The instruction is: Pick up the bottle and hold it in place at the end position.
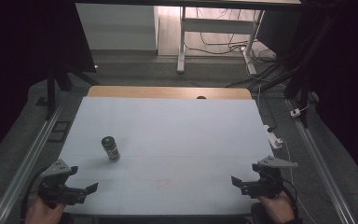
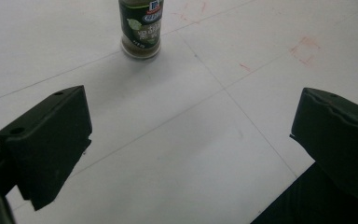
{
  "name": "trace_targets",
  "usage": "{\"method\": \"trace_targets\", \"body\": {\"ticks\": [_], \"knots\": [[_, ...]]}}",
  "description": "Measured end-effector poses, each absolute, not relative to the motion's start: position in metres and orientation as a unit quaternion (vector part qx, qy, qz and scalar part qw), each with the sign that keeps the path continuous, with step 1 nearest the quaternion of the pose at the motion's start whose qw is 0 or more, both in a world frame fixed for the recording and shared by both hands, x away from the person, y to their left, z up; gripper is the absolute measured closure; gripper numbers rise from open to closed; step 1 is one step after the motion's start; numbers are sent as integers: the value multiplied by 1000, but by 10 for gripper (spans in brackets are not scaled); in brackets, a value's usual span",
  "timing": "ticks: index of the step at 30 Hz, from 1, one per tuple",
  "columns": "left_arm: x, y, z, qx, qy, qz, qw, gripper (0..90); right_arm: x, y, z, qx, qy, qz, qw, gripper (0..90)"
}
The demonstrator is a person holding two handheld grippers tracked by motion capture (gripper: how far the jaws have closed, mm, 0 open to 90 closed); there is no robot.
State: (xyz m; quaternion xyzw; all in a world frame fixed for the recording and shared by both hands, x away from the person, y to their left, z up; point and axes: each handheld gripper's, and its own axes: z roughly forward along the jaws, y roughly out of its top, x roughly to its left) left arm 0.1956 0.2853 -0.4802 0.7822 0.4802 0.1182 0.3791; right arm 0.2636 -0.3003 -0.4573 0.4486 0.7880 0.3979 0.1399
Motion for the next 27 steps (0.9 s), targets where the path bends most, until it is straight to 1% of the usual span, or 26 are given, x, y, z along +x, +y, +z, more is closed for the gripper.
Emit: {"method": "trace_targets", "body": {"ticks": [11,19,27], "knots": [[210,285,-485,780,472,123,392,0,264,-300,-458,447,790,397,134,0],[225,284,-491,778,481,124,385,0,265,-300,-458,447,792,395,131,0],[242,282,-491,790,470,130,373,0,265,-300,-458,448,792,394,132,0]]}}
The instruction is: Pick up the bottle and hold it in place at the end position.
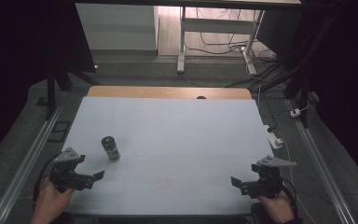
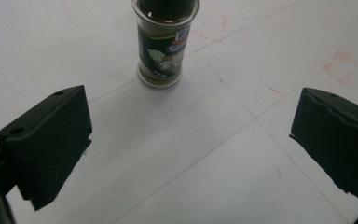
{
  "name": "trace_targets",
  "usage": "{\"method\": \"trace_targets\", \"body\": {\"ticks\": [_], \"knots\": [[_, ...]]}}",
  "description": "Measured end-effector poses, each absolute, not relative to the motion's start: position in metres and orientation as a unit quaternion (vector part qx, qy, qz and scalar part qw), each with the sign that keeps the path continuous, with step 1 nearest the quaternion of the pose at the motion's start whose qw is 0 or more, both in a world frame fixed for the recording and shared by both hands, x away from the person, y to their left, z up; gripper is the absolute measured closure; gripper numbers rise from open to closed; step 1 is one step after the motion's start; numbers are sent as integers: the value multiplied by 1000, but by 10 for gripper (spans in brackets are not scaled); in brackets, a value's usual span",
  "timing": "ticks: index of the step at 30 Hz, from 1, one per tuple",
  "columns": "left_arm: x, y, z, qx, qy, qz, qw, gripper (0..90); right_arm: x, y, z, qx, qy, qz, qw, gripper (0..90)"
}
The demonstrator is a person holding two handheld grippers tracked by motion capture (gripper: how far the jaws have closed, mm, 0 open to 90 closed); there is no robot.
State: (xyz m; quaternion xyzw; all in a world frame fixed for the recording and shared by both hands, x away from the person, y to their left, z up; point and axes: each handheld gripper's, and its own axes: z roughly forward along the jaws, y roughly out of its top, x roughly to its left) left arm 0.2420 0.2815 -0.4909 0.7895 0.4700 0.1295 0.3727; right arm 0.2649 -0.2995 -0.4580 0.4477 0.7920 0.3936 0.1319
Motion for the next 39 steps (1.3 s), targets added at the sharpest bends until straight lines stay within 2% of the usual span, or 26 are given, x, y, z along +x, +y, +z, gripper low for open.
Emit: {"method": "trace_targets", "body": {"ticks": [21,33,39], "knots": [[290,282,-503,804,450,123,368,0,265,-299,-458,447,794,391,130,0],[318,271,-516,831,420,121,345,0,265,-299,-458,446,795,391,129,0],[326,270,-518,838,405,126,344,69,265,-298,-458,445,795,391,128,0]]}}
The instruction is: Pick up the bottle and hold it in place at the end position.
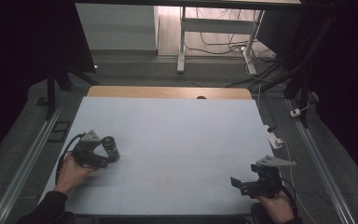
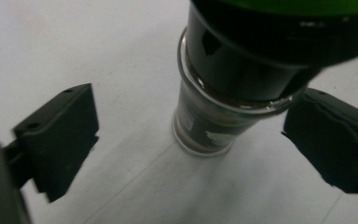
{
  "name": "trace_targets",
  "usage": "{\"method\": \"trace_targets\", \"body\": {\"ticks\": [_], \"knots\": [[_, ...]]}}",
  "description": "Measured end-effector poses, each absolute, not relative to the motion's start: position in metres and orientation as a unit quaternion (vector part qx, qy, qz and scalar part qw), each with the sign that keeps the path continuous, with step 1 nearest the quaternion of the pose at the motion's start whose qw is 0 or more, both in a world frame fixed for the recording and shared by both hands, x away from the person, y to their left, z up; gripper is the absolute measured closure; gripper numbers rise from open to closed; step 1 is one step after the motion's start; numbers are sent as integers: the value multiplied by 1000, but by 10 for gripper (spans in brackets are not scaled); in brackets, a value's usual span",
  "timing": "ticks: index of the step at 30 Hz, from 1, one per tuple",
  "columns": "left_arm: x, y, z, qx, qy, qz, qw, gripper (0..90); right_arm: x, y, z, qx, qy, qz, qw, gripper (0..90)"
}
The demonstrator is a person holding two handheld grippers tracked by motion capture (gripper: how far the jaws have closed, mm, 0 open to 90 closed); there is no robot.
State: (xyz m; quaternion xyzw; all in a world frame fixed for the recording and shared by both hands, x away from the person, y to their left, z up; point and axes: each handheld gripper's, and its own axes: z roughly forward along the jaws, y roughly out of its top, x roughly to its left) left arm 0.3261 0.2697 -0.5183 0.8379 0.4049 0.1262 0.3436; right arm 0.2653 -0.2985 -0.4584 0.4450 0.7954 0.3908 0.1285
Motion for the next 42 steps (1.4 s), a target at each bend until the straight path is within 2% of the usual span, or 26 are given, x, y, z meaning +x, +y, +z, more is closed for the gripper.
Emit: {"method": "trace_targets", "body": {"ticks": [2,3,4,5,6,10,12,14,35,42], "knots": [[327,271,-519,838,399,123,351,129,265,-299,-458,444,796,390,129,0],[328,272,-519,838,395,120,356,191,265,-299,-458,444,796,390,129,0],[328,272,-519,839,392,118,359,191,265,-299,-458,444,796,390,129,0],[328,272,-519,841,387,116,360,260,265,-299,-458,444,796,390,129,0],[329,272,-520,843,382,114,360,260,265,-299,-458,444,796,390,129,0],[329,270,-521,851,370,109,357,381,265,-298,-458,443,797,390,129,0],[329,270,-521,855,360,104,358,486,265,-298,-459,443,797,390,129,0],[328,269,-520,859,351,105,357,518,265,-298,-459,443,797,390,129,0],[326,263,-509,853,363,122,355,536,266,-298,-459,444,798,388,128,0],[328,252,-499,857,358,112,353,536,266,-298,-459,448,796,387,127,0]]}}
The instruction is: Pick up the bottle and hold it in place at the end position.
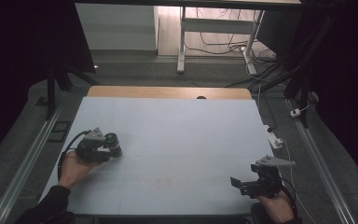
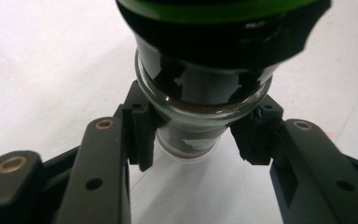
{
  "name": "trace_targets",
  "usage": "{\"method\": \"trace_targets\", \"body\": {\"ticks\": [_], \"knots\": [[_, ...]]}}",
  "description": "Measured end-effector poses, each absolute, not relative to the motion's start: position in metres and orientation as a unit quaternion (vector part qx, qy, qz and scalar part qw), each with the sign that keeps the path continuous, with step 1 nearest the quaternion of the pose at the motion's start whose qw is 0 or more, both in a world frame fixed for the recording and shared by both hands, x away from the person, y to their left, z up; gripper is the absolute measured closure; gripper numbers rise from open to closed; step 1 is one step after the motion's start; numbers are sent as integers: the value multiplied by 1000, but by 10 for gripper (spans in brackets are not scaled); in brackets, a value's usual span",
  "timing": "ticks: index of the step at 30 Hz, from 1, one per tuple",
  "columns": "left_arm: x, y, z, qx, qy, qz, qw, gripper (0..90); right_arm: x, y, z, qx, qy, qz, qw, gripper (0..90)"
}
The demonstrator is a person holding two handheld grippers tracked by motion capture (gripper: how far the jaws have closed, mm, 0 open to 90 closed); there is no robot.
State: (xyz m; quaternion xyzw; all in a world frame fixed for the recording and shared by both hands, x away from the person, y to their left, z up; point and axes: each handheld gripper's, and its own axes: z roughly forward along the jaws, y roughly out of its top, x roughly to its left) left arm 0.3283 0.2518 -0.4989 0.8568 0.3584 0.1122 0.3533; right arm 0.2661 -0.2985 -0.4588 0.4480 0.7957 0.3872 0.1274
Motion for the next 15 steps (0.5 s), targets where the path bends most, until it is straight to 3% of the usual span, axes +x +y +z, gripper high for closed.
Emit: {"method": "trace_targets", "body": {"ticks": [15], "knots": [[338,225,-475,856,355,91,364,536,266,-299,-459,448,796,388,125,0]]}}
